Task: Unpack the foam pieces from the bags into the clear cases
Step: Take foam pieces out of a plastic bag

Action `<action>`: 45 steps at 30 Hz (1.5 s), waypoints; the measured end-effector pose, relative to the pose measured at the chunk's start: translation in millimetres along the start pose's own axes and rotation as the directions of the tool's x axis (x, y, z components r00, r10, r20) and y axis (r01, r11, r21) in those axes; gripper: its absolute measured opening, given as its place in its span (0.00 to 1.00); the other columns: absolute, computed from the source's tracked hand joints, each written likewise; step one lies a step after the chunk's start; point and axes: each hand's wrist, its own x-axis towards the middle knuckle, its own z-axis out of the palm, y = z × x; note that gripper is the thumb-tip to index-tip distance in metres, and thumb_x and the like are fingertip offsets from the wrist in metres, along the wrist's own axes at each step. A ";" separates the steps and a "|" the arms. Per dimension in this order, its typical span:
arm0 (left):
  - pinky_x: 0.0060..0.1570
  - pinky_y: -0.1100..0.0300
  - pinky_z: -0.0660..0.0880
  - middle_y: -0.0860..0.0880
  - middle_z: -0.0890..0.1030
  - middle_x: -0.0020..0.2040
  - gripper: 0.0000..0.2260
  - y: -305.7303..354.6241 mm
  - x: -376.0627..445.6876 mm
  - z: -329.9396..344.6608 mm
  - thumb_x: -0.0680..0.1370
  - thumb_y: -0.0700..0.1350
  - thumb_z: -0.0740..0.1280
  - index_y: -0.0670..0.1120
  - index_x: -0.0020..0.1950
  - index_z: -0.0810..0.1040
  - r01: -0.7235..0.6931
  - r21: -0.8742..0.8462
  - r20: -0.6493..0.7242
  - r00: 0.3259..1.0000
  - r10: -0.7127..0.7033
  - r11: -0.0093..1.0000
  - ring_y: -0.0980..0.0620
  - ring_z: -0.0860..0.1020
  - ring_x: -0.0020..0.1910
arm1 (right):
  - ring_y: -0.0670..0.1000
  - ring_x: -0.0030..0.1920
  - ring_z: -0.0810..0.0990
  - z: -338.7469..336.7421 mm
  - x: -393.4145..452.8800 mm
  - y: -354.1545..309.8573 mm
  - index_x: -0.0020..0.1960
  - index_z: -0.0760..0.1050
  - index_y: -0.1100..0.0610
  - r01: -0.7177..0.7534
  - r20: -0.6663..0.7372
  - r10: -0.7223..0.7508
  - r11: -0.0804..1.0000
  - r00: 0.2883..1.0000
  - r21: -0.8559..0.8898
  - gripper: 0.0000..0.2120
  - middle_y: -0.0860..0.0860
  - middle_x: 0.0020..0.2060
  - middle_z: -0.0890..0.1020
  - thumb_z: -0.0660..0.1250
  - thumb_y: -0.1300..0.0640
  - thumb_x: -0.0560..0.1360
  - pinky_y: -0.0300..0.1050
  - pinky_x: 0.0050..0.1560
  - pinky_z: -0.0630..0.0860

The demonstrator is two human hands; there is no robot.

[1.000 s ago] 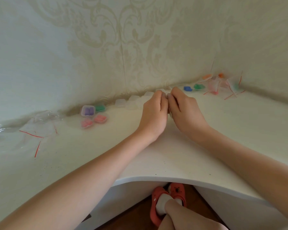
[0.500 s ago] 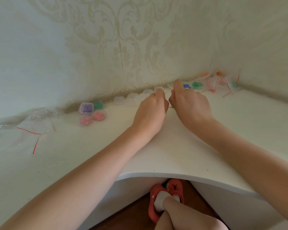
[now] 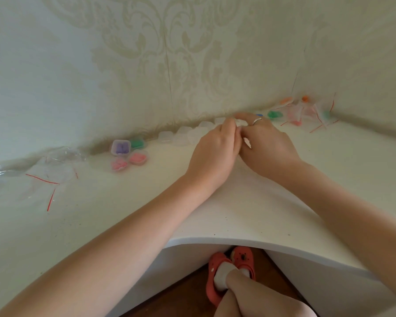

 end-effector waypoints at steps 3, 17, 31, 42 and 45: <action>0.27 0.59 0.60 0.44 0.71 0.30 0.14 -0.4 0.0 1.6 0.78 0.45 0.53 0.37 0.41 0.72 -0.054 0.004 -0.016 0.998 0.054 0.999 0.45 0.68 0.25 | 0.55 0.67 0.68 2.2 1.5 0.0 0.59 0.75 0.56 -0.045 0.040 0.049 0.994 0.998 -0.096 0.15 0.48 0.72 0.65 0.56 0.52 0.79 0.48 0.45 0.68; 0.36 0.60 0.80 0.43 0.78 0.45 0.08 -17.7 21.0 -4.1 0.82 0.41 0.58 0.38 0.51 0.73 0.646 -0.705 0.322 0.659 -0.680 0.293 0.51 0.80 0.34 | 0.58 0.54 0.78 3.6 7.6 7.5 0.68 0.63 0.35 -0.062 0.100 -0.020 0.660 0.995 0.749 0.21 0.45 0.60 0.76 0.62 0.50 0.79 0.43 0.50 0.78; 0.35 0.64 0.79 0.48 0.81 0.33 0.05 -16.0 16.8 -7.5 0.75 0.38 0.69 0.43 0.39 0.79 0.645 -0.699 0.370 0.695 -0.616 0.309 0.56 0.81 0.31 | 0.49 0.41 0.81 8.9 7.4 14.0 0.67 0.69 0.41 -0.051 0.054 0.017 0.659 0.998 0.750 0.19 0.47 0.53 0.81 0.62 0.57 0.79 0.36 0.42 0.76; 0.34 0.64 0.79 0.47 0.79 0.32 0.08 -18.4 19.6 -5.8 0.79 0.40 0.63 0.40 0.40 0.75 0.700 -0.704 0.457 0.576 -0.678 0.119 0.53 0.81 0.32 | 0.47 0.33 0.80 5.0 9.2 13.4 0.51 0.80 0.52 -0.096 -0.001 0.146 0.656 0.989 0.748 0.06 0.52 0.42 0.83 0.65 0.54 0.77 0.39 0.35 0.76; 0.38 0.63 0.80 0.44 0.82 0.36 0.06 -19.5 20.4 -6.4 0.79 0.40 0.64 0.37 0.48 0.75 0.688 -0.721 0.468 0.569 -0.676 0.080 0.53 0.82 0.33 | 0.46 0.34 0.80 4.7 10.9 14.1 0.57 0.78 0.57 -0.198 0.118 0.177 0.552 0.977 0.810 0.12 0.51 0.44 0.82 0.62 0.51 0.79 0.40 0.35 0.76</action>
